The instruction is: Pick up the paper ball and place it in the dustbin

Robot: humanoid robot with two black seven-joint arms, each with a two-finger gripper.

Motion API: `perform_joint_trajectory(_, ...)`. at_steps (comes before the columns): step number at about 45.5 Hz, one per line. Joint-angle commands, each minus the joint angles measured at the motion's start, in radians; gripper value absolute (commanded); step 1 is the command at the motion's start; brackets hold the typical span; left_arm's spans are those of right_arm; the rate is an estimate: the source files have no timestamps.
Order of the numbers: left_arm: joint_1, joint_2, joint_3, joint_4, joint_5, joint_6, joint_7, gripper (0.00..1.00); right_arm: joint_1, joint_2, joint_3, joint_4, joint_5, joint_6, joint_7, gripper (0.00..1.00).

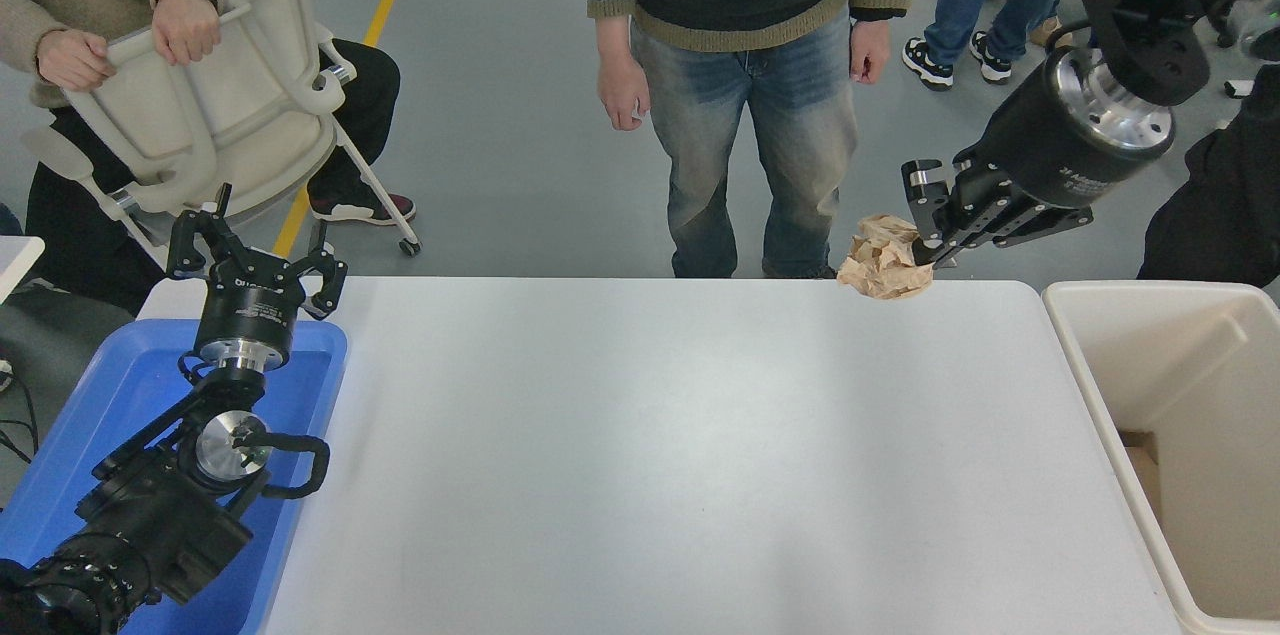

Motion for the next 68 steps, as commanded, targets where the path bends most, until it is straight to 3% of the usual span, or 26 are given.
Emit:
perform_joint_trajectory(1,0.001,0.0,0.0,0.0,0.0,0.0,0.0,0.99,0.004,-0.111,-0.14,-0.052,-0.016,-0.015,0.003,0.0)
perform_joint_trajectory(16,-0.001,0.0,0.0,0.0,0.0,0.0,0.0,0.99,-0.2,-0.274,-0.248,-0.219,-0.039,-0.138,0.006,0.0)
perform_joint_trajectory(31,0.001,-0.001,0.0,-0.001,0.0,0.0,0.0,0.99,-0.672,-0.291,-0.151,-0.509,-0.028,-0.388,0.01,0.0)
perform_joint_trajectory(41,0.001,0.0,0.0,-0.001,0.0,0.0,0.0,0.99,-1.02,-0.298,0.059,-0.741,-0.028,-0.431,0.01,0.0)
perform_joint_trajectory(50,-0.001,0.0,-0.002,-0.001,0.0,0.0,0.0,0.99,-1.313,-0.225,0.263,-0.977,-0.028,-0.465,0.01,0.0)
perform_joint_trajectory(68,0.001,0.0,-0.002,-0.001,0.0,0.0,0.0,0.99,-1.596,-0.006,0.367,-1.304,-0.028,-0.614,0.003,0.0)
